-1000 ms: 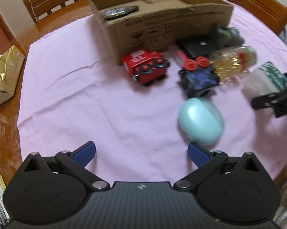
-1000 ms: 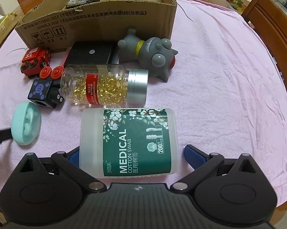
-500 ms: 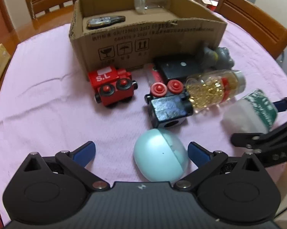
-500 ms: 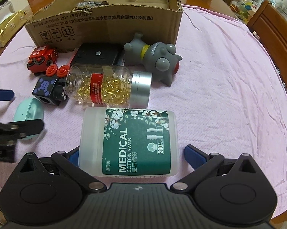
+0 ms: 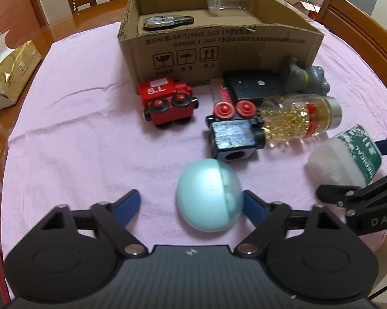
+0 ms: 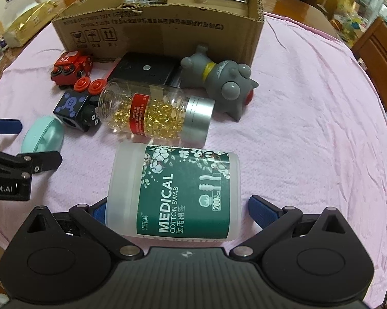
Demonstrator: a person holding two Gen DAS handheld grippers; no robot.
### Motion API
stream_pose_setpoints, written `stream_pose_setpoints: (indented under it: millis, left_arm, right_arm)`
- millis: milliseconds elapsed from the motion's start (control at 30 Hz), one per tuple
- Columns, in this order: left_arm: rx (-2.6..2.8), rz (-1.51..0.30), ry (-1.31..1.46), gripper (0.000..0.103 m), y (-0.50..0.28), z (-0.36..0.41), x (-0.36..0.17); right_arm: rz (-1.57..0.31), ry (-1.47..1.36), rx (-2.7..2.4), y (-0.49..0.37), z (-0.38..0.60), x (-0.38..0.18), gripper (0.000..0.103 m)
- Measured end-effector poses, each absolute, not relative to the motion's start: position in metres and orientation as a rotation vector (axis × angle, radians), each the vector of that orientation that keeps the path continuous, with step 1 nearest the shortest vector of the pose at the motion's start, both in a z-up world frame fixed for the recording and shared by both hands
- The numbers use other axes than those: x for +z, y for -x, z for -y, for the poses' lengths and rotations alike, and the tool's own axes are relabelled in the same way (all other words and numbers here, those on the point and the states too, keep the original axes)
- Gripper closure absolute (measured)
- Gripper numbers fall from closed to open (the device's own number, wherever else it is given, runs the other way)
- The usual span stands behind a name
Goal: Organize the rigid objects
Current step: 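Grasp the teal egg-shaped case with the left tool while the right tool grasps the MEDICAL bottle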
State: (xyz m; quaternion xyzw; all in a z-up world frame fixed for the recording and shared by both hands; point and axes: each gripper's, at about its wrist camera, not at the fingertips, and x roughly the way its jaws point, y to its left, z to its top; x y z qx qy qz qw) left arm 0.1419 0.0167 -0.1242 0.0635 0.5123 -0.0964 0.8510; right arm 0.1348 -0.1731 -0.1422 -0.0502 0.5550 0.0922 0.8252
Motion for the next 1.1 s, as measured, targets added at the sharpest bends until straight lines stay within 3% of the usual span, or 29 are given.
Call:
stream_pose_setpoints:
  millis: [67,133,467,1100]
  left_arm:
    - [-0.191,-1.083,-0.129,0.036,-0.141,-0.011,-0.122]
    - [-0.18,-1.086,-0.123,0.04,-0.14,-0.006,-0.121]
    - [-0.131,-1.095,-0.094,0.049,-0.142,0.006,-0.119]
    - [-0.173,-1.127,-0.101,0.05,-0.148,0.003,-0.119]
  right_arm:
    - [-1.184,0.118,0.212,-0.136,0.173,-0.142,0.0]
    - [-1.188,0.128,0.228,-0.137,0.174,-0.141,0.0]
    - [-1.205,0.158,0.267,-0.144,0.17,-0.143,0.0]
    - [-1.196,0.133,0.248,-0.154,0.164,-0.126,0.004]
